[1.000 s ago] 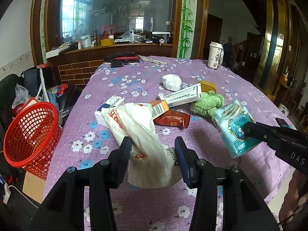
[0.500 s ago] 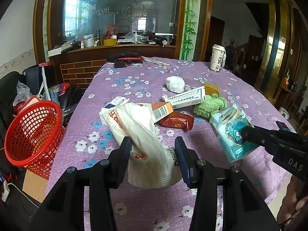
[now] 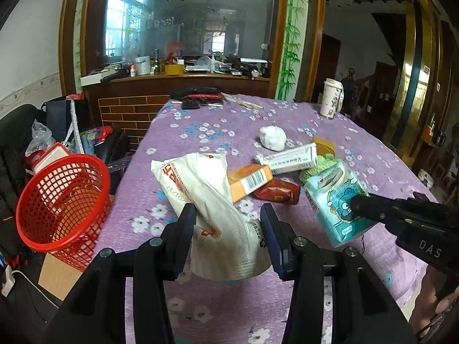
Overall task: Collect trash
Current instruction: 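Carry both items to the red basket and open both tools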
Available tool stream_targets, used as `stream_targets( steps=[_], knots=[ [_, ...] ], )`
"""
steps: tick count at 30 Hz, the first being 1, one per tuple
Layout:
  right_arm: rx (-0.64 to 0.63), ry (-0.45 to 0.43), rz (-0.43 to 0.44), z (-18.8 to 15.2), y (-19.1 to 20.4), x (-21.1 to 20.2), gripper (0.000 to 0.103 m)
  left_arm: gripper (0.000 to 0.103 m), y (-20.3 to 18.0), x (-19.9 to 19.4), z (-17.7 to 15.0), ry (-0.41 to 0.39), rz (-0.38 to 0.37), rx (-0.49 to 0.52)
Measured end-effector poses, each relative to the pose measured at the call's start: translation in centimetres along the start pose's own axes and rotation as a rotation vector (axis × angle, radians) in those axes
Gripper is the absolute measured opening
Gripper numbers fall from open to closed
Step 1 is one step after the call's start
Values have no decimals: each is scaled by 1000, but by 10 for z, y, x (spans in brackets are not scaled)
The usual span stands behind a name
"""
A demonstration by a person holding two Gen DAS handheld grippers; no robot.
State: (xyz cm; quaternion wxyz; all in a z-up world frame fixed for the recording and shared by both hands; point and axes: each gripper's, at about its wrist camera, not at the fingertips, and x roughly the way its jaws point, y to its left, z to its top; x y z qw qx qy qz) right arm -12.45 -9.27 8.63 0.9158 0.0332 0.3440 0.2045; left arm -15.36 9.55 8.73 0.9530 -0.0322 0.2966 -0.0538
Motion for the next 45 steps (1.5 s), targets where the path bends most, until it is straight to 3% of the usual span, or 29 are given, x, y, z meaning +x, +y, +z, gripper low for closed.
stream_targets(
  steps=[8, 15, 23, 31, 33, 38, 45],
  knots=[
    [-50, 28, 59, 23, 34, 19, 12, 45, 44, -19, 13, -42, 44, -67],
    [-125, 53, 148, 55, 90, 46, 12, 45, 117, -32, 19, -62, 142, -158],
    [-214, 81, 240, 85, 170, 92, 12, 45, 199, -30, 16, -48, 255, -245],
    [-226, 148, 313, 102, 226, 155, 15, 47, 244, -15, 9, -5, 293, -295],
    [-224, 142, 306, 105, 229, 163, 26, 55, 252, -13, 9, 0, 299, -316],
    [-189, 128, 275, 99, 202, 153, 27, 58, 244, -15, 8, -10, 283, -303],
    [-111, 125, 204, 74, 129, 117, 31, 60, 190, -3, 11, 2, 201, -229]
  ],
)
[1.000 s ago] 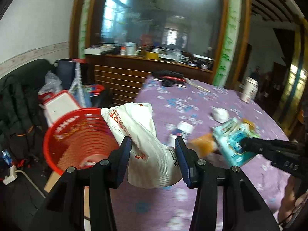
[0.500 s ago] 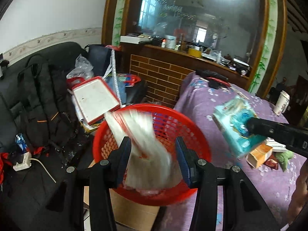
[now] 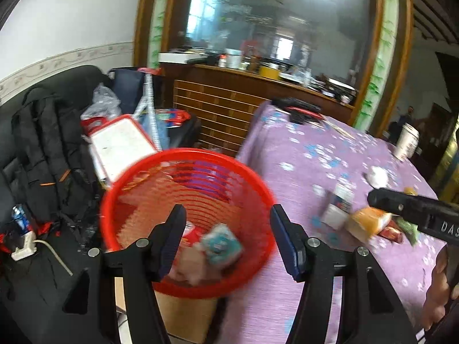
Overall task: Collect trash
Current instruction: 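Carry both items to the red basket and open both tools, then grasp the green towel with the right tool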
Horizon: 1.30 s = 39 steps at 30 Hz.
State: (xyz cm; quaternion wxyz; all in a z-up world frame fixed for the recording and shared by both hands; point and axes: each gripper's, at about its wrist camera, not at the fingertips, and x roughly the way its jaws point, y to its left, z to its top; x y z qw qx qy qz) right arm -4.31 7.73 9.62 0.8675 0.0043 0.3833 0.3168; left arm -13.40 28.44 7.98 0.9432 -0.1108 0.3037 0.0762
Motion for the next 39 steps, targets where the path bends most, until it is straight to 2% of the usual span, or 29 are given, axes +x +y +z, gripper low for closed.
stream_targets(
  steps=[5, 9, 13, 16, 17, 20, 24, 27, 30, 32, 33, 34, 39],
  knots=[
    [97, -17, -59, -32, -58, -45, 32, 61, -56, 4, -12, 32, -56, 99],
    [176, -62, -136, -49, -106, -82, 44, 63, -102, 5, -21, 53, -94, 192],
    [303, -96, -219, -60, -166, -113, 49, 68, -134, 5, -27, 63, -129, 251],
    [393, -103, -264, -62, -203, -123, 64, 73, -158, 9, -29, 73, -154, 310],
    [423, -102, -263, -63, -214, -123, 68, 74, -163, 11, -30, 79, -160, 329],
    [496, -80, -234, -66, -240, -115, 69, 75, -184, 21, -33, 108, -180, 414],
    [579, -51, -157, -67, -261, -91, 72, 79, -200, 32, -38, 124, -193, 497],
    [609, -40, -123, -65, -264, -74, 73, 81, -208, 40, -41, 129, -189, 548],
    [605, -26, -125, -65, -261, -61, 73, 82, -215, 48, -43, 124, -185, 599],
    [597, -36, -106, -66, -259, -60, 60, 83, -220, 52, -43, 125, -179, 629],
    [588, -42, -100, -65, -257, -62, 49, 83, -222, 55, -43, 124, -172, 641],
    [580, -46, -106, -64, -254, -64, 45, 83, -225, 57, -43, 125, -166, 655],
    [570, -85, -124, -70, -250, -83, 42, 83, -243, 76, -46, 119, -138, 730]
  ],
)
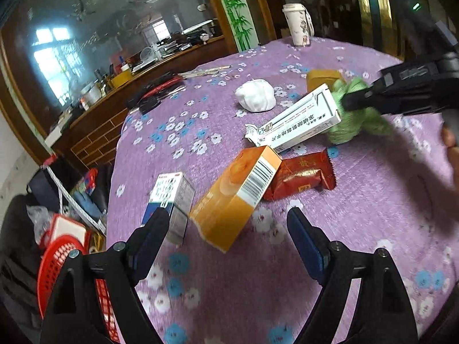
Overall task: Collect trash
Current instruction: 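Grasp the green towel with the right tool, then grasp the orange box with the left tool, then carry the orange box in the left tool while the right tool carries the green towel toward the basket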
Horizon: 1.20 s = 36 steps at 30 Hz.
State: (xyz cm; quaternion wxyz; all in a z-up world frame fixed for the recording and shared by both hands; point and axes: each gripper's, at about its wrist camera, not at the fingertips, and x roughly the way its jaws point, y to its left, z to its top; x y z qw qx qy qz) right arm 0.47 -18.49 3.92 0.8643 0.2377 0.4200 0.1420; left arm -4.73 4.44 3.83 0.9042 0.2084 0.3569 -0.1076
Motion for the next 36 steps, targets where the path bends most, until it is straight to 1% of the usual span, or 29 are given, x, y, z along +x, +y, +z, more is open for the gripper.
stream_targets(
  steps=[6, 8, 9, 10, 11, 12, 14, 15, 16, 18, 19, 20, 24, 27, 31, 32, 36],
  knots=[
    [-5, -16, 34, -9, -4, -24, 42, 83, -6, 23, 10, 26, 31, 58],
    [-10, -27, 47, -12, -3, -32, 42, 79, -8, 30, 12, 38, 41, 76],
    [-16, -32, 53, -13, -2, -35, 42, 71, -10, 35, 13, 46, 44, 86],
    [-24, -41, 55, -15, -1, -39, 42, 60, -11, 37, 13, 52, 43, 90],
    [-28, -48, 56, -16, 0, -42, 42, 51, -12, 42, 13, 67, 42, 91],
    [-34, -56, 56, -17, 1, -45, 42, 39, -12, 45, 13, 79, 40, 87],
    [-50, -69, 59, -20, 4, -51, 42, 38, -10, 49, 12, 83, 61, 72],
    [-54, -74, 60, -21, 5, -54, 42, 34, -7, 51, 12, 85, 62, 55],
    [-57, -80, 61, -22, 6, -57, 42, 26, -4, 51, 12, 81, 72, 36],
    [-65, -85, 62, -25, 9, -60, 42, 26, 5, 51, 12, 83, 58, -27],
    [-73, -86, 63, -27, 11, -61, 42, 22, 9, 48, 12, 78, 47, -54],
    [-78, -86, 64, -29, 13, -62, 42, 21, 12, 44, 12, 71, 34, -76],
    [-108, -92, 62, -37, 22, -65, 42, 21, 16, 16, 9, 9, -42, -180],
    [-131, -102, 56, -44, 28, -68, 42, 21, 8, -9, 4, -45, -77, -222],
    [-163, -119, 42, -55, 35, -74, 42, 21, -3, -36, -7, -93, -113, -291],
    [-167, -120, 40, -56, 35, -75, 42, 21, -7, -44, -10, -110, -117, -296],
    [-184, -128, 39, -62, 38, -81, 42, 21, -17, -61, -15, -135, -123, -300]
  ],
)
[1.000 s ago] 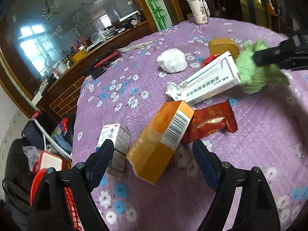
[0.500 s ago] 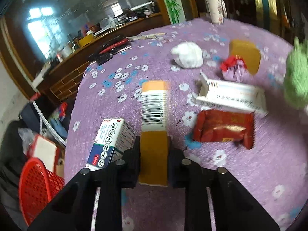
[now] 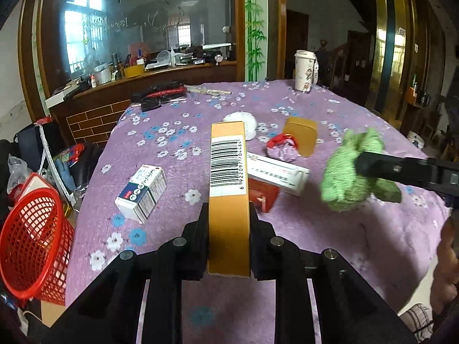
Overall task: Collect trash
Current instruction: 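Carry the orange box in the left tool while the right tool carries the green towel toward the basket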
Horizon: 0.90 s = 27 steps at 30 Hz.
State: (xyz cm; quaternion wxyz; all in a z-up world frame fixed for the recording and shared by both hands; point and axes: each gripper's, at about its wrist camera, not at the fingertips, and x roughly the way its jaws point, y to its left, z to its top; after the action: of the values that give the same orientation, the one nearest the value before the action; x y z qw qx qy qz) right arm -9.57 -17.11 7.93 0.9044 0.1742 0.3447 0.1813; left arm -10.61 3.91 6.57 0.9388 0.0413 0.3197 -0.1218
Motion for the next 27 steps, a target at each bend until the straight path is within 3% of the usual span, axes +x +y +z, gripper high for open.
stream_targets(
  steps=[3, 10, 14, 17, 22, 27],
  knots=[
    [-7, -11, -1, -2, 1, -5, 35, 21, -1, -7, -4, -1, -14, -20],
    [-24, -14, 1, -2, 2, -12, 33, 21, 1, -10, -7, 9, -13, -31],
    [28, -14, 1, 0, -12, -17, 33, 21, 4, -6, -9, 26, -7, -37],
    [85, 2, 10, 1, -26, -16, 64, 21, 9, -2, -11, 38, -2, -47],
    [133, 78, 27, -7, -35, 2, 69, 21, 15, 1, -13, 39, -12, -62],
    [94, 146, 20, -20, -19, 31, 74, 21, 16, 1, -13, 32, -20, -63]
  ],
)
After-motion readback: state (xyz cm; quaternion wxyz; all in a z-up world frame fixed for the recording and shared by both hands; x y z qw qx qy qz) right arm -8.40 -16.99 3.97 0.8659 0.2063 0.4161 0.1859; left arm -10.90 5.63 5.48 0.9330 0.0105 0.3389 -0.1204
